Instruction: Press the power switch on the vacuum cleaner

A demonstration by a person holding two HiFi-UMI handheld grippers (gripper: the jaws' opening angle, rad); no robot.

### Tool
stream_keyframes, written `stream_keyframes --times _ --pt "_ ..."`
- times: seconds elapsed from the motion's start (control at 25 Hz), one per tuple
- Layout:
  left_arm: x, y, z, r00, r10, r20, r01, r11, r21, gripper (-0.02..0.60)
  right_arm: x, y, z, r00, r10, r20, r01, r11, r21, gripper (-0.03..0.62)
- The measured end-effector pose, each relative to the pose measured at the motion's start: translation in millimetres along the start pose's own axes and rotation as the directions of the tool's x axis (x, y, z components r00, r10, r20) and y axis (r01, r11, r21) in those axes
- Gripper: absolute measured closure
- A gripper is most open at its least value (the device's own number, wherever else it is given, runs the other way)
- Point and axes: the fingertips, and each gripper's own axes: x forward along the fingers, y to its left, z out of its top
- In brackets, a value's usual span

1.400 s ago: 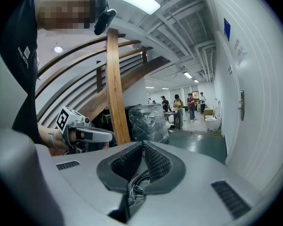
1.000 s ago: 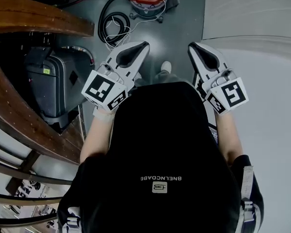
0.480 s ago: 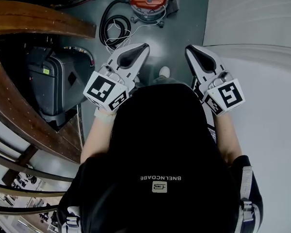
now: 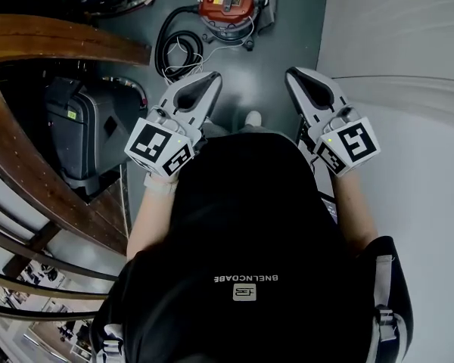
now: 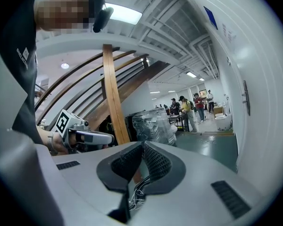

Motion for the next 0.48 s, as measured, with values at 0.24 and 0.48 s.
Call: stream_keyframes --times 0.24,0.48 --pt "15 -2 -3 1.0 0.004 -0.016 -0.004 1.0 0.001 0.566 2 -17 2 1.0 0.002 0.008 -0.003 1.0 0.007 0.559" --pt "25 21 -4 1.0 -0.013 -0.019 0.013 1.0 -0.009 0.566 21 -27 -1 1.0 -0.013 -0.006 0.013 1.0 0.006 0.559"
